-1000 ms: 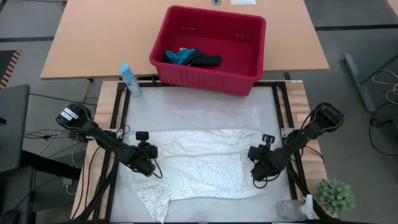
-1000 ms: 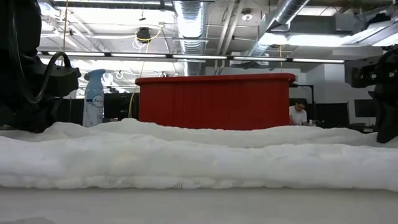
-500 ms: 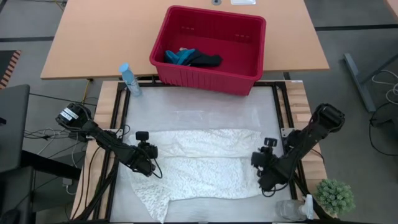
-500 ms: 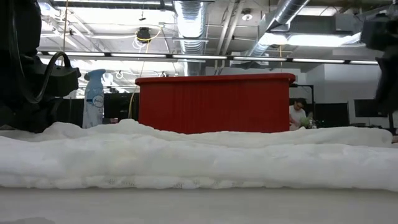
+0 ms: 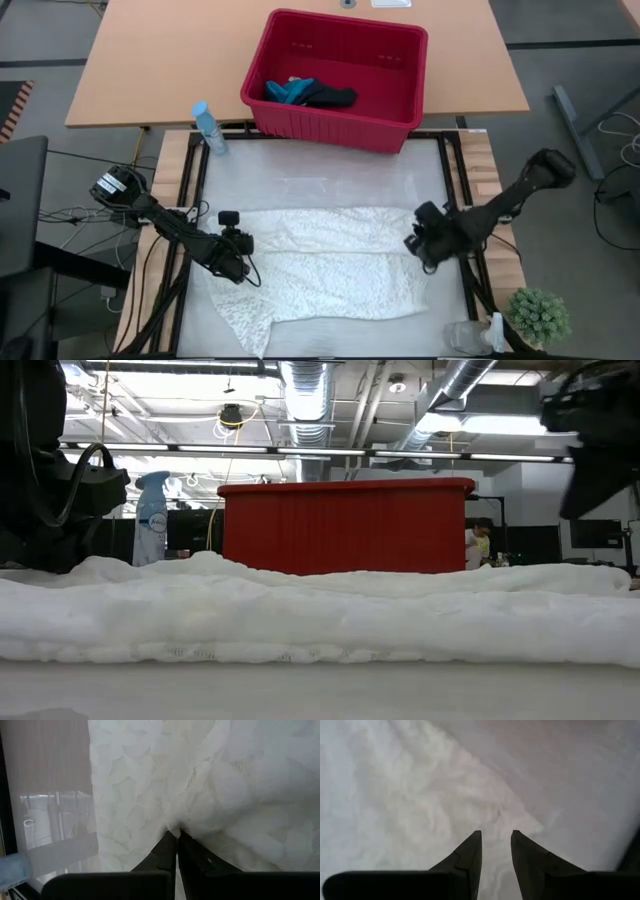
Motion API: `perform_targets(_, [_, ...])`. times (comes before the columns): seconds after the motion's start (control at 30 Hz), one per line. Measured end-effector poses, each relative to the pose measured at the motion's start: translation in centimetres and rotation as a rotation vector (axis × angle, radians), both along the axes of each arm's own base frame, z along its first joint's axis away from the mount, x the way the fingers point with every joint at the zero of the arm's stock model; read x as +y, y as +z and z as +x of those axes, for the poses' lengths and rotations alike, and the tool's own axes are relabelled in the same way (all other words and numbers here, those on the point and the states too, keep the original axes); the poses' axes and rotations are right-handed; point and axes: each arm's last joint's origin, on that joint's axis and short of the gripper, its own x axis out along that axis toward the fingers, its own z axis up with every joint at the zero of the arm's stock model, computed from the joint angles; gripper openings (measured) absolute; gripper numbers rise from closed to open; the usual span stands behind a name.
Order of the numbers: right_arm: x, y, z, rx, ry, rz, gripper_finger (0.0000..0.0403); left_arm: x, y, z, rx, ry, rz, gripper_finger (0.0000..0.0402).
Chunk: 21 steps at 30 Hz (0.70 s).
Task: Fold Laundry from Bin
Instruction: Fold the white shirt
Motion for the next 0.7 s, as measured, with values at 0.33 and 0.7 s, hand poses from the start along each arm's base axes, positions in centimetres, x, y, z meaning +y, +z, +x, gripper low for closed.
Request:
perform_targets(0.33, [-2.9, -2.5, 3.4, 0.062, 0.009, 0.084, 0.0129, 0.0, 0.0, 0.0, -0.009, 0.011, -0.002, 0.0])
perform_targets(0.7, [-3.9, -5.9, 6.3, 0.202, 0.047, 0.17, 0.0129, 0.0, 0.0, 0.0, -0.009, 0.02, -0.018, 0.0])
